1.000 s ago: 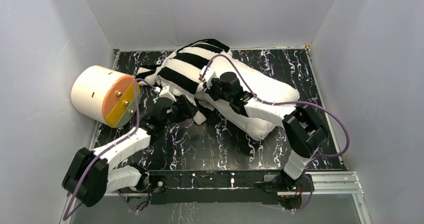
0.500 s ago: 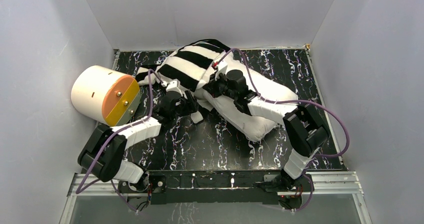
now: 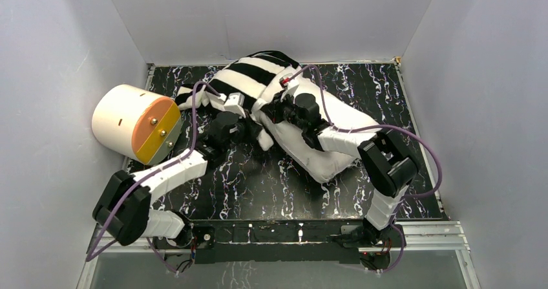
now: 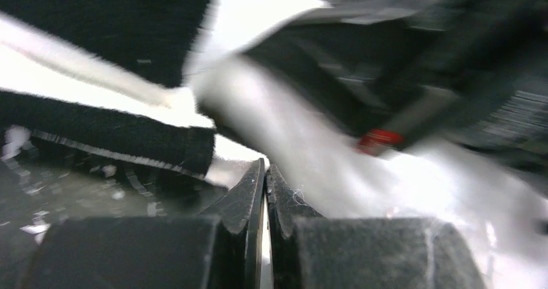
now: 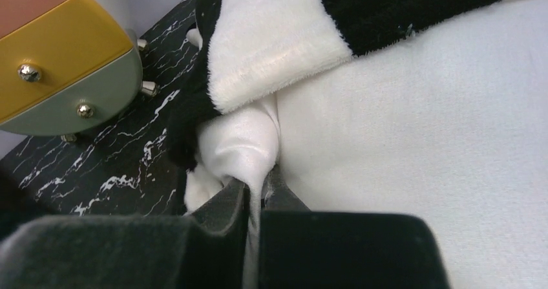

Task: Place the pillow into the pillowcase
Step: Stuff the pillow into the pillowcase.

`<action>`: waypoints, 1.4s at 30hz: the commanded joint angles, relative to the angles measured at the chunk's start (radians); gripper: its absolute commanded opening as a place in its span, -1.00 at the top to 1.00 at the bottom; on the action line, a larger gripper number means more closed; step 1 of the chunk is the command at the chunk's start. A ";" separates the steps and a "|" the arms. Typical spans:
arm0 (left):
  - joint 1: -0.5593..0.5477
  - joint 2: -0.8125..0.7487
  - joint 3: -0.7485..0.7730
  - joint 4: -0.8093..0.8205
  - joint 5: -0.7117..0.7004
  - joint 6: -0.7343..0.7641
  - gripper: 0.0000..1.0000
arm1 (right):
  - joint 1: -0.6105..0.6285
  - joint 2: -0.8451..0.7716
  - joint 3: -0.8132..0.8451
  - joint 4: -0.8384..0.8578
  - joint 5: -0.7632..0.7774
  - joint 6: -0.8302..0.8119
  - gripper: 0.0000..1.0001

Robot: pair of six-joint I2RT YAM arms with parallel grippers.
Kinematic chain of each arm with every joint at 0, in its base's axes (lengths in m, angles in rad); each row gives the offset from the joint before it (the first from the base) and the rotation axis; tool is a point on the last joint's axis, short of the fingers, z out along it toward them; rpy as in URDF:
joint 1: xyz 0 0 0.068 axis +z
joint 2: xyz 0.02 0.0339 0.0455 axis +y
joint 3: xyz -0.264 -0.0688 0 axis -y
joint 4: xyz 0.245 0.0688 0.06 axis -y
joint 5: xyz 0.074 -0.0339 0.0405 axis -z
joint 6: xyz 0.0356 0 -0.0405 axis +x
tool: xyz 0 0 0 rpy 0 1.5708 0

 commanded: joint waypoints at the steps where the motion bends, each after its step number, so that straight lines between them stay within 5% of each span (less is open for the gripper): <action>1: -0.173 -0.081 0.041 -0.003 -0.010 0.009 1.00 | 0.002 0.050 0.053 0.233 0.054 0.065 1.00; 5: -0.263 -0.070 -0.101 0.118 0.000 -0.123 1.00 | 0.002 0.087 0.070 0.245 0.081 0.057 1.00; 10: -0.331 -0.060 -0.143 0.075 -0.073 -0.125 1.00 | 0.003 0.144 0.009 0.294 0.069 0.069 1.00; 14: -0.328 -0.125 -0.060 -0.180 -0.287 -0.071 0.98 | 0.004 0.131 -0.074 0.343 0.066 0.077 1.00; 18: -0.234 -0.118 0.046 -0.386 -0.473 0.014 0.50 | 0.003 0.077 -0.102 0.334 0.068 0.069 1.00; 23: -0.044 -0.110 -0.029 -0.244 -0.312 0.007 -0.16 | 0.003 0.054 -0.085 0.309 0.058 0.067 1.00; 33: 0.043 0.114 -0.044 0.098 -0.139 0.057 -0.56 | 0.002 0.059 -0.078 0.301 0.055 0.099 1.00; 38: 0.072 0.259 -0.005 0.177 -0.131 0.057 -0.35 | 0.004 0.052 -0.093 0.308 0.051 0.111 1.00; 39: 0.074 0.272 0.002 0.191 -0.118 0.064 -0.15 | 0.003 0.049 -0.096 0.312 0.051 0.111 1.00; 42: 0.074 0.260 0.042 0.170 -0.032 0.103 0.87 | 0.003 0.057 -0.088 0.313 0.058 0.101 1.00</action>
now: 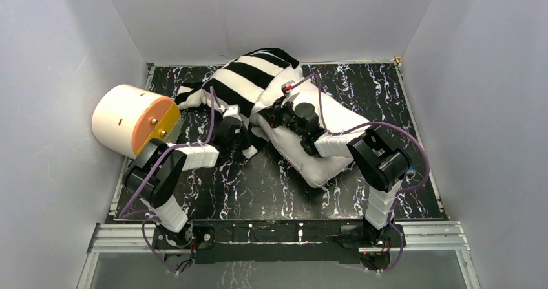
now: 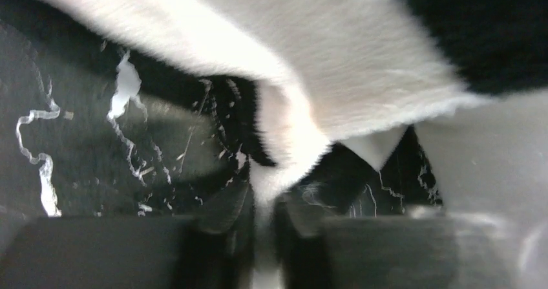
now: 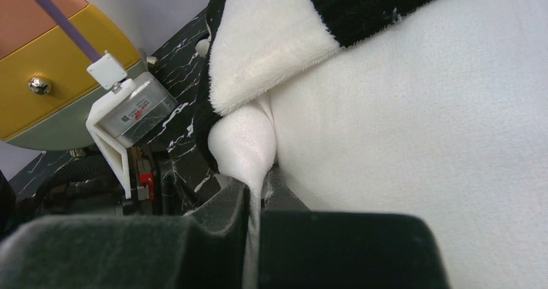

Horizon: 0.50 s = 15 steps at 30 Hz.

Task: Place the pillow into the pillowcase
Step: Stuff the pillow into the pillowcase.

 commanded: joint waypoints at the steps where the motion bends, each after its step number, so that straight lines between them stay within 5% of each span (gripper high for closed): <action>1: 0.003 -0.066 0.086 0.045 0.140 0.073 1.00 | -0.008 -0.030 0.002 0.040 0.024 0.026 1.00; 7: -0.102 -0.375 0.093 -0.040 0.278 0.094 1.00 | -0.009 0.022 0.098 0.019 0.073 0.017 1.00; 11: -0.277 -0.374 0.003 -0.042 0.202 0.126 1.00 | -0.009 0.051 0.191 -0.045 0.166 0.033 1.00; 15: -0.317 -0.363 -0.224 0.177 0.191 0.004 1.00 | 0.004 0.090 0.155 -0.037 0.199 0.093 1.00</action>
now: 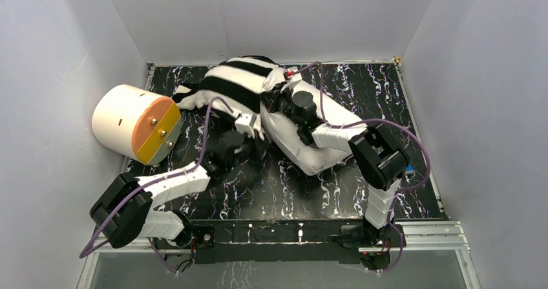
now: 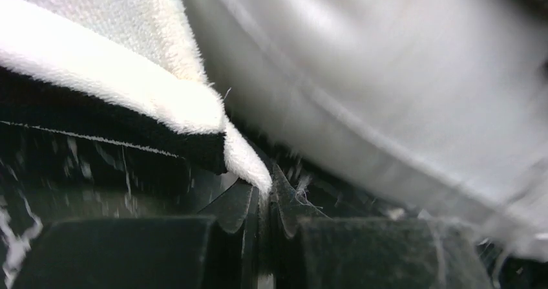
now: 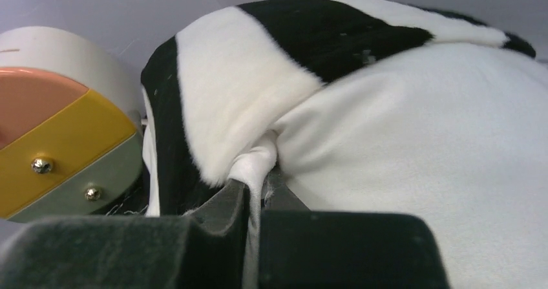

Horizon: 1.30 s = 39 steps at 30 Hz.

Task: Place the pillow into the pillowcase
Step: Stuff the pillow into the pillowcase.

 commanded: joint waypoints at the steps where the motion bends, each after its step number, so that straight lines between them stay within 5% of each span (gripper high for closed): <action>1: -0.089 -0.009 -0.181 0.171 0.091 -0.094 1.00 | 0.025 0.081 -0.030 0.026 0.115 0.072 1.00; 7: -0.090 -0.005 -0.180 0.091 0.017 -0.094 1.00 | 0.078 0.069 -0.176 0.110 0.045 0.056 0.99; 8: -0.090 -0.010 -0.180 0.074 0.004 -0.103 0.98 | 0.078 0.047 -0.193 0.101 0.015 0.035 0.85; 14: -0.090 -0.122 -0.001 -0.253 -0.108 -0.071 0.13 | 0.018 -0.217 -0.230 -0.187 -0.191 -0.027 0.02; 17: -0.091 -0.178 0.116 -0.374 -0.220 -0.017 -0.10 | -0.030 -0.328 -0.178 -0.425 -0.258 -0.079 -0.17; 25: -0.048 -0.031 0.397 -0.500 -0.525 0.195 -0.32 | -0.183 -0.390 0.022 -0.681 -0.465 -0.129 -0.06; 32: 0.108 0.226 0.613 -0.430 -0.427 0.229 -0.33 | -0.304 -0.253 0.179 -0.693 -0.555 -0.098 0.05; 39: 0.166 0.508 0.842 -0.392 -0.448 0.324 -0.34 | -0.300 -0.030 0.222 -0.640 -0.652 -0.056 0.22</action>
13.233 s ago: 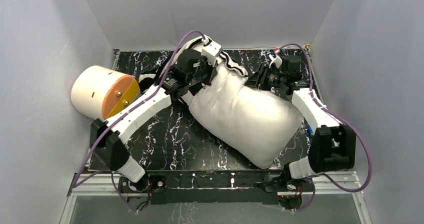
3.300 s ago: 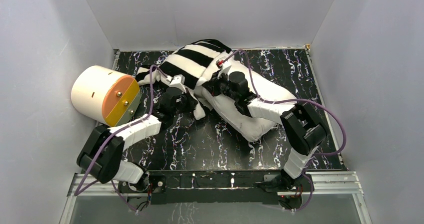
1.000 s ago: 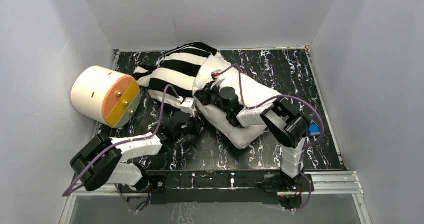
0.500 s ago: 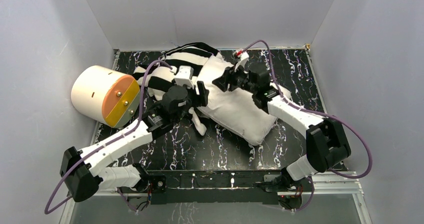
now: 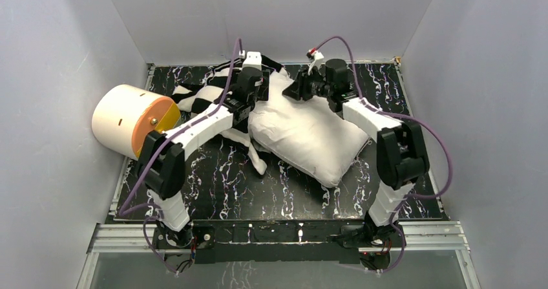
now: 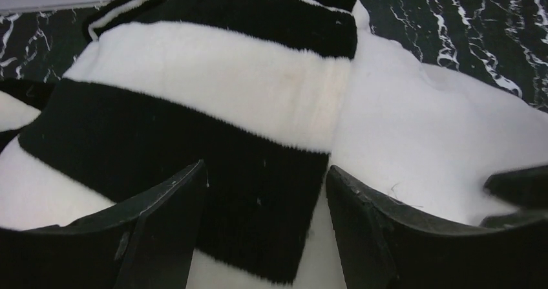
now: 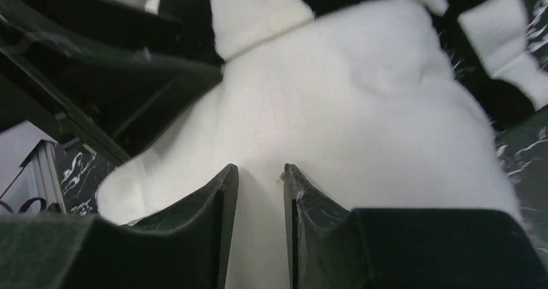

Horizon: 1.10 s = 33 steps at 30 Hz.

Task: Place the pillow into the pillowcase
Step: Stuff the pillow into the pillowcase.

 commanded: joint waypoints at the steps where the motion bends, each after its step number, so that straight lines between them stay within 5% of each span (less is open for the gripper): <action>1: 0.012 0.108 0.124 0.063 -0.039 0.128 -0.33 | 0.025 0.103 -0.005 0.052 -0.096 0.046 0.25; 4: 0.013 0.184 0.192 0.054 -0.023 0.178 -0.04 | 0.053 0.136 -0.037 0.087 -0.084 0.050 0.27; 7: 0.010 0.216 0.229 0.017 0.029 0.181 0.70 | 0.063 0.148 -0.079 0.147 -0.075 0.081 0.31; 12: -0.092 0.116 0.235 0.015 0.160 0.166 1.00 | 0.084 0.156 -0.130 0.238 -0.044 0.138 0.38; 15: -0.197 0.079 0.267 -0.009 0.205 0.164 1.00 | 0.093 0.160 -0.144 0.293 -0.011 0.190 0.43; 19: -0.254 0.011 0.140 0.028 0.331 -0.067 1.00 | 0.093 0.161 -0.148 0.353 0.028 0.247 0.49; 23: -0.254 -0.042 -0.090 0.102 0.269 -0.189 1.00 | 0.095 0.156 -0.207 0.434 0.055 0.297 0.50; 28: -0.231 -0.064 -0.160 0.101 0.237 -0.191 1.00 | 0.095 0.142 -0.259 0.448 0.091 0.290 0.50; 30: -0.218 -0.043 -0.153 0.067 0.208 -0.190 0.98 | 0.093 0.125 -0.238 0.377 0.067 0.252 0.40; 33: -0.191 -0.024 -0.093 -0.008 0.138 -0.162 0.67 | 0.061 0.047 -0.181 0.170 0.048 0.137 0.12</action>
